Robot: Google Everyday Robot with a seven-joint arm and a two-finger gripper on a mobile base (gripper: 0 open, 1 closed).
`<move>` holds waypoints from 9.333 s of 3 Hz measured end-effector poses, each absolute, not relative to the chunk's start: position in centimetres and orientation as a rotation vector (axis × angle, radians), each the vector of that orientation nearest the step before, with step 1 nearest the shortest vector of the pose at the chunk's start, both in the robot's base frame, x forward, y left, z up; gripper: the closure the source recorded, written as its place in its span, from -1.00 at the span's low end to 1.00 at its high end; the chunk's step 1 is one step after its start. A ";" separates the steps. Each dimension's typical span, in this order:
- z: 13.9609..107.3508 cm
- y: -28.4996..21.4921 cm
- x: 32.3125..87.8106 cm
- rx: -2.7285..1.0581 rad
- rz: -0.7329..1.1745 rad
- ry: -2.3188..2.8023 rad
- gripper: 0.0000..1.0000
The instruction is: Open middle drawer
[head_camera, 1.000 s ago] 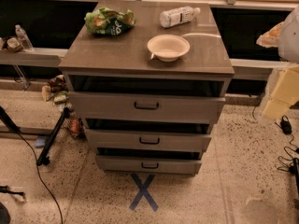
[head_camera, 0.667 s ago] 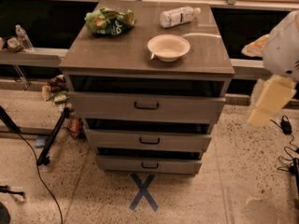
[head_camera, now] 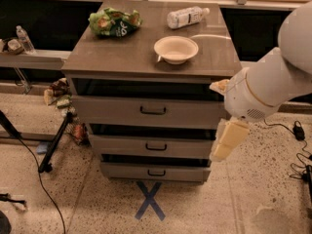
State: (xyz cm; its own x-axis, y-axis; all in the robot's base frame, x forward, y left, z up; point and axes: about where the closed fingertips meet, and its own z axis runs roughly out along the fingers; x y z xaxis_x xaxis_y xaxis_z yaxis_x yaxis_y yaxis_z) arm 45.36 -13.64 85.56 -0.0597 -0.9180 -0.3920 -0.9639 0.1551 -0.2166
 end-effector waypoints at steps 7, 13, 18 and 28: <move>68.8 -5.6 43.5 -1.857 0.444 1.871 -1.00; 54.1 -12.8 53.8 -2.057 0.000 1.971 -1.00; 45.6 -16.0 62.9 -1.977 -0.087 1.884 -1.00; 53.0 -14.0 53.6 -2.041 0.039 2.040 0.55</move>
Offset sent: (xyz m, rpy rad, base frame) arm -0.0018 0.0174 -0.0270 0.0832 0.0294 0.0439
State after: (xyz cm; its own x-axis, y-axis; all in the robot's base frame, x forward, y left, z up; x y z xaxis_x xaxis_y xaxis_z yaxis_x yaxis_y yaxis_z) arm 53.63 -13.95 52.97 0.0164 -0.9801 -0.1977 -0.9870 0.0158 -0.1601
